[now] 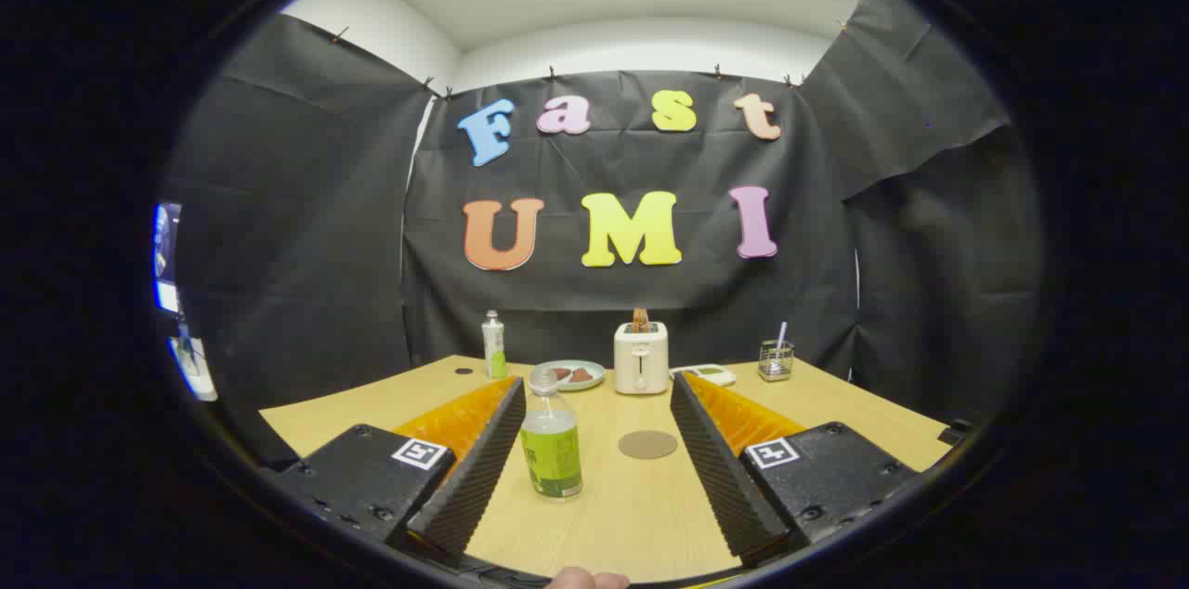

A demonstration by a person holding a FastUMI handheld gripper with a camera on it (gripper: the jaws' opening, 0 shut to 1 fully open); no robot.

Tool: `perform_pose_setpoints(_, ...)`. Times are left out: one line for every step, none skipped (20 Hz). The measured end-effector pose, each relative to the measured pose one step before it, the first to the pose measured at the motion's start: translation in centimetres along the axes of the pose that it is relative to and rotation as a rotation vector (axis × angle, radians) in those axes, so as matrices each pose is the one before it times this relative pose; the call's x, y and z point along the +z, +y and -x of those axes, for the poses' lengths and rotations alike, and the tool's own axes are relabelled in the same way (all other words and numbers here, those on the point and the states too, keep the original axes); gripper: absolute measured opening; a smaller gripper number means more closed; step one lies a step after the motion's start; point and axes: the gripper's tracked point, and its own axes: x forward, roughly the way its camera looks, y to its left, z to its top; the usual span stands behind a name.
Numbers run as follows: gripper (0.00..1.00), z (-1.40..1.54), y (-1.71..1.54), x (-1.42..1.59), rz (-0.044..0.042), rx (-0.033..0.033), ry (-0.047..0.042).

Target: Take the bottle from table, then pour the juice into the cup, finally place the bottle on the coaster

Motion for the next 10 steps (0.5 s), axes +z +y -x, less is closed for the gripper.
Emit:
perform_pose_setpoints(1.0, -0.011, 0.031, -0.005, 0.00007, -0.00139, 0.00038)
perform_pose_setpoints(1.0, 0.019, -0.007, 0.015, -0.00102, 0.00031, -0.00073)
perform_pose_setpoints(1.0, 0.025, 0.032, 0.027, -0.00162, 0.00194, -0.00029)
perform_pose_setpoints(1.0, -0.064, -0.083, -0.111, -0.00037, -0.00029, -0.00081)
perform_pose_setpoints(1.0, 0.001, -0.032, 0.081, 0.00015, -0.00195, -0.00131)
perform_pose_setpoints(1.0, 0.01, -0.066, -0.029, 0.00114, -0.00247, -0.00111)
perform_pose_setpoints(1.0, 0.018, -0.122, 0.011, -0.00191, -0.00602, 0.00125)
perform_pose_setpoints(1.0, -0.064, -0.075, -0.104, -0.00207, -0.00182, -0.00135)
perform_pose_setpoints(1.0, -0.007, 0.044, 0.001, -0.00114, -0.00008, 0.00032)
perform_pose_setpoints(1.0, -0.01, 0.028, -0.14, 0.00346, -0.00049, 0.00099)
